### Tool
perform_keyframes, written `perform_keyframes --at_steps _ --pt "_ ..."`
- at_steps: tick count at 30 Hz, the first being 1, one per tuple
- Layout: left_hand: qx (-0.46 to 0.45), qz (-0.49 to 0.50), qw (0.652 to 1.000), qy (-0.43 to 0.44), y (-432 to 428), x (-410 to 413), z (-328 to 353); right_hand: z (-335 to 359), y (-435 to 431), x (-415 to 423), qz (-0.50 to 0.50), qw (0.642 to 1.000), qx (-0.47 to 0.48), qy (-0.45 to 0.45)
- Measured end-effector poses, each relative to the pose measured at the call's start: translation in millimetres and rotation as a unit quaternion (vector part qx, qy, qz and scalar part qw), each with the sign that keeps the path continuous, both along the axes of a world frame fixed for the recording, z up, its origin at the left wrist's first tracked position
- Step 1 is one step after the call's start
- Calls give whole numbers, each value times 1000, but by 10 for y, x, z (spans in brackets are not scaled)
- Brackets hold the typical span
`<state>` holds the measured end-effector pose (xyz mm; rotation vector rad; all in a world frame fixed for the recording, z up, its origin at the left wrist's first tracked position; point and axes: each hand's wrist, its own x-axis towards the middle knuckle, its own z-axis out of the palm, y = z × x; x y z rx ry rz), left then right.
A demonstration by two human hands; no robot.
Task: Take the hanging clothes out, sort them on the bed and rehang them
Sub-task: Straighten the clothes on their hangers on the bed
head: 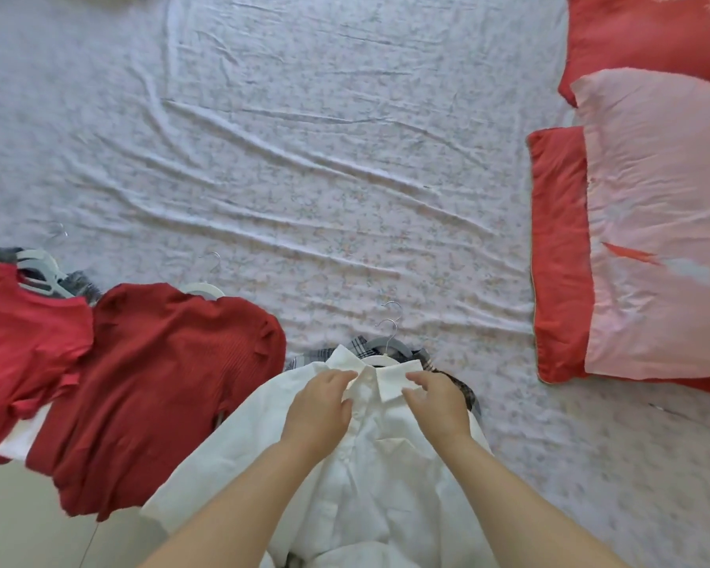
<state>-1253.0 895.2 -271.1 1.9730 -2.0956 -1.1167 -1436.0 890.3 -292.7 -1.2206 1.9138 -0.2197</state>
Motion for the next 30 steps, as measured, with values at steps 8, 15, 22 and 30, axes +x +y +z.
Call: perform_keyframes --at_steps 8,15,22,30 --pt "3 17 998 -61 148 208 281 241 349 177 110 994 11 -3" --pt "11 86 984 -159 659 771 642 522 468 651 247 969 -26 14" --pt "20 205 956 -207 1464 1568 860 709 632 1495 411 907 -88 24" --pt "17 296 935 -195 2236 2501 920 882 1026 2546 527 839 -125 48"
